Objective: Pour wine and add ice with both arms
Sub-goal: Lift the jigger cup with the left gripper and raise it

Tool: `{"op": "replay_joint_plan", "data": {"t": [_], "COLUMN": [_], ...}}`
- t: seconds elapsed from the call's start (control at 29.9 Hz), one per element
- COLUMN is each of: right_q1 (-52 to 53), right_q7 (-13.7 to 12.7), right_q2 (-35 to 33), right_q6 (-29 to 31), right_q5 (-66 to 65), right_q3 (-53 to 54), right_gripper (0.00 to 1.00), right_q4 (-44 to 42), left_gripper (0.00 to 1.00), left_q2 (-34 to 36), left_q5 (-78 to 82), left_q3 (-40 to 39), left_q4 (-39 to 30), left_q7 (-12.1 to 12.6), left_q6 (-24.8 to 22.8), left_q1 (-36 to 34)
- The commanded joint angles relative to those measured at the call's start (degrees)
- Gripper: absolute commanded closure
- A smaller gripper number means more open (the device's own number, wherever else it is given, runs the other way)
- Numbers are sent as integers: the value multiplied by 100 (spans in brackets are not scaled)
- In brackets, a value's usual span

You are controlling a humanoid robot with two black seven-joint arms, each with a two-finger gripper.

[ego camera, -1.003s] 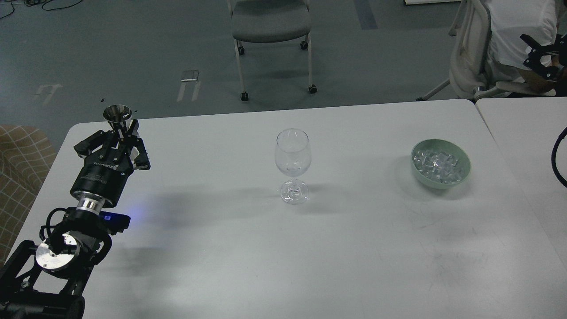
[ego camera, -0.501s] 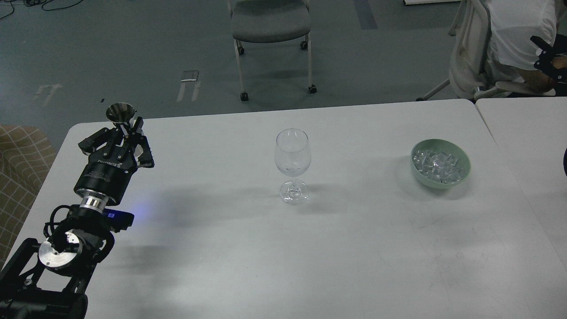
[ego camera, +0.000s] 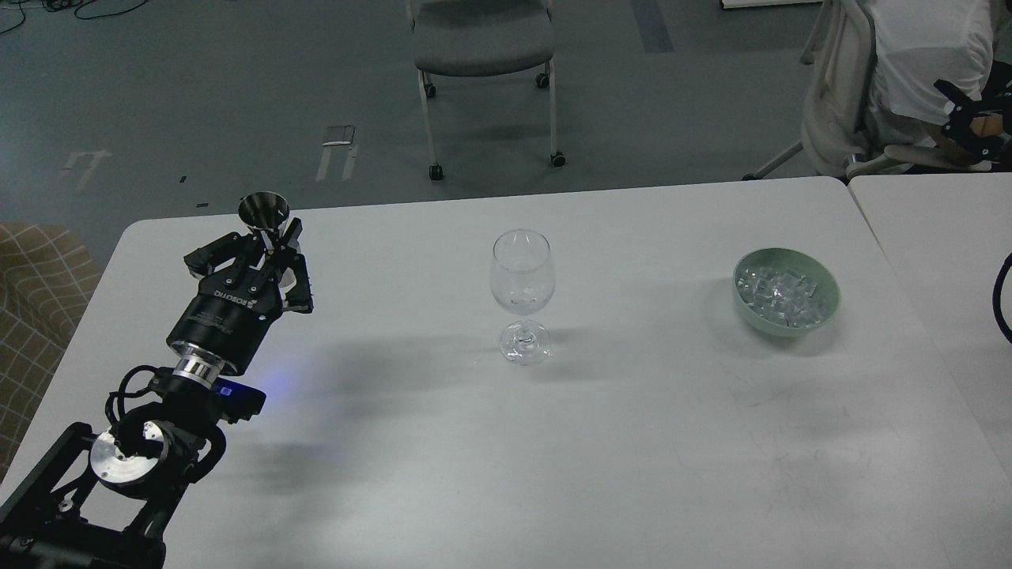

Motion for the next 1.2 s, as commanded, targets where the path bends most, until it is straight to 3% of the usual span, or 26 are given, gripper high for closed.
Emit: {"op": "replay_joint_plan", "data": {"t": [0.0, 0.37, 0.64, 0.9, 1.17], "right_q1": [-35, -70, 18, 571, 1345], "right_q7": [2, 2, 2, 2, -24], "right_q2": [4, 162, 382, 1093, 1779], "right_q6": [17, 17, 17, 52, 17], "right_q5": [0, 0, 0, -27, 0], "right_q3": [1, 10, 10, -201, -149], "right_gripper": [0, 0, 0, 0, 0], "right_q4": [0, 9, -9, -114, -975], "left_gripper": [99, 98, 98, 98, 98], "left_q2": [77, 261, 402, 481, 516], "left_q5": [0, -9, -9, -18, -18], "left_q3": [121, 622, 939, 983, 1088], "left_q4": [-16, 81, 81, 81, 222], "left_q7": [0, 88, 123, 123, 211], "left_q6": [33, 332, 332, 367, 403], "left_q1": [-66, -1111, -1384, -1472, -1630]}}
